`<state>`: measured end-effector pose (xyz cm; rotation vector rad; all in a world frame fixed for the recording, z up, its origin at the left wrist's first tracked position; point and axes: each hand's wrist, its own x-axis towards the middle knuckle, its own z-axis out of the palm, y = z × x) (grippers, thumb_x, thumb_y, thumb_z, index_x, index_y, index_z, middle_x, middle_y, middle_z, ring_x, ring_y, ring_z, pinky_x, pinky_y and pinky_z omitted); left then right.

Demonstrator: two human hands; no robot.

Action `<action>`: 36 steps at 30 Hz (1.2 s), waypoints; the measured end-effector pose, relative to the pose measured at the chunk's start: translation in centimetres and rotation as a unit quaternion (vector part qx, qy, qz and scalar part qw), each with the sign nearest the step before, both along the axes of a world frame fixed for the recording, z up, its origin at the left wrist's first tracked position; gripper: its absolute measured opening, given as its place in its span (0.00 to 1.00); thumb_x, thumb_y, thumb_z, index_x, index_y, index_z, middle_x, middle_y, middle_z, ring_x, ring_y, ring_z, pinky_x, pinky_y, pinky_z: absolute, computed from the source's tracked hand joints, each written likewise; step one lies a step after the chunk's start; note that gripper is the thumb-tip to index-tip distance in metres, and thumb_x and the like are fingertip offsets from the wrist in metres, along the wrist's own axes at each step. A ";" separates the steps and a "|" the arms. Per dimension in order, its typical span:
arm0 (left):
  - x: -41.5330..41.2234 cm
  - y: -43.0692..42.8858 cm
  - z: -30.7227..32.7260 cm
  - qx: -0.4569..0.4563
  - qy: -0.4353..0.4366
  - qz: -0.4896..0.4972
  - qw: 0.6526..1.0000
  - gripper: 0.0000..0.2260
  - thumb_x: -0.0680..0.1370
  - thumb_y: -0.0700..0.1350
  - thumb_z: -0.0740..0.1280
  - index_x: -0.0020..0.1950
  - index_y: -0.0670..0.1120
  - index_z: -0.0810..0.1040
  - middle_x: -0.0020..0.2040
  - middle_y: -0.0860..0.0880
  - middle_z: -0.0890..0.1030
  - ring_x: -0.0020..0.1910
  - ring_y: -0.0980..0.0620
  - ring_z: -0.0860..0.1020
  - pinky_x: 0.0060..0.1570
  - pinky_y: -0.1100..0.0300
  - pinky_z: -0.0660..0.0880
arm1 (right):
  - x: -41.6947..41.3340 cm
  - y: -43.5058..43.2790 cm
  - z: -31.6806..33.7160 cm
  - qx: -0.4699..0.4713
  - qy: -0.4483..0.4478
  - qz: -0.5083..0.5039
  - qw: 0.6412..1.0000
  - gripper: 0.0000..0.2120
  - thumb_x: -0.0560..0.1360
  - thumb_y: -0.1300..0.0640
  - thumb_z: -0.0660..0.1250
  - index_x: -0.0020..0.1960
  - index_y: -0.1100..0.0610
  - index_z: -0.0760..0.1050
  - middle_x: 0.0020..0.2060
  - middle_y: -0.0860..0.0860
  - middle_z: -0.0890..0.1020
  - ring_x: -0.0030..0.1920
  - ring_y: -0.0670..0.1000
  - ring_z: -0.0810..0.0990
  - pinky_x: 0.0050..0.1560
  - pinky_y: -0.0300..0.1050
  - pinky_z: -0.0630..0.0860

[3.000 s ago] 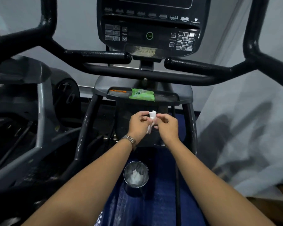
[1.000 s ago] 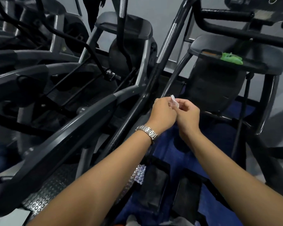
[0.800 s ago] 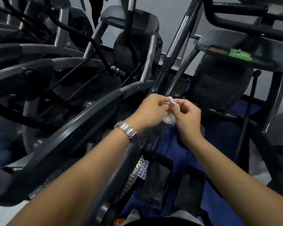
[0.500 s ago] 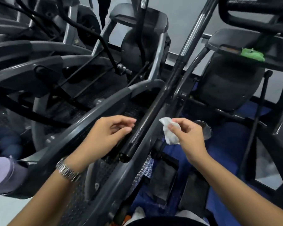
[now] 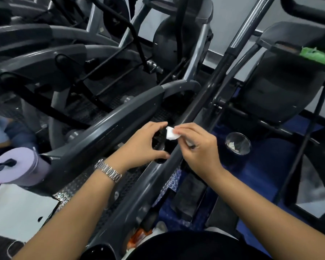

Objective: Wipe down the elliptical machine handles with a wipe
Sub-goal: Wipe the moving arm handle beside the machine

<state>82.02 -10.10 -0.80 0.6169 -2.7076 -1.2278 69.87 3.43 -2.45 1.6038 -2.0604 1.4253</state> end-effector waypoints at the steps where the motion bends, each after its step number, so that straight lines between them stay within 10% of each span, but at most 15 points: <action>1: -0.2 -0.1 0.0 -0.007 -0.007 -0.003 1.000 0.41 0.66 0.51 0.77 0.74 0.50 0.62 0.67 0.55 0.68 0.66 0.59 0.67 0.65 0.63 0.64 | 0.3 -0.1 -0.4 0.010 0.028 0.005 1.000 0.09 0.70 0.72 0.68 0.48 0.65 0.82 0.46 0.55 0.83 0.47 0.52 0.82 0.49 0.48 0.80; 36: -0.2 -0.7 -1.4 -0.045 0.010 -0.048 0.998 0.44 0.68 0.48 0.74 0.77 0.49 0.53 0.75 0.55 0.59 0.73 0.60 0.58 0.65 0.69 0.56 | 0.0 0.0 -2.9 0.111 0.045 0.012 0.993 0.16 0.73 0.65 0.59 0.55 0.63 0.82 0.56 0.56 0.82 0.61 0.53 0.79 0.57 0.53 0.78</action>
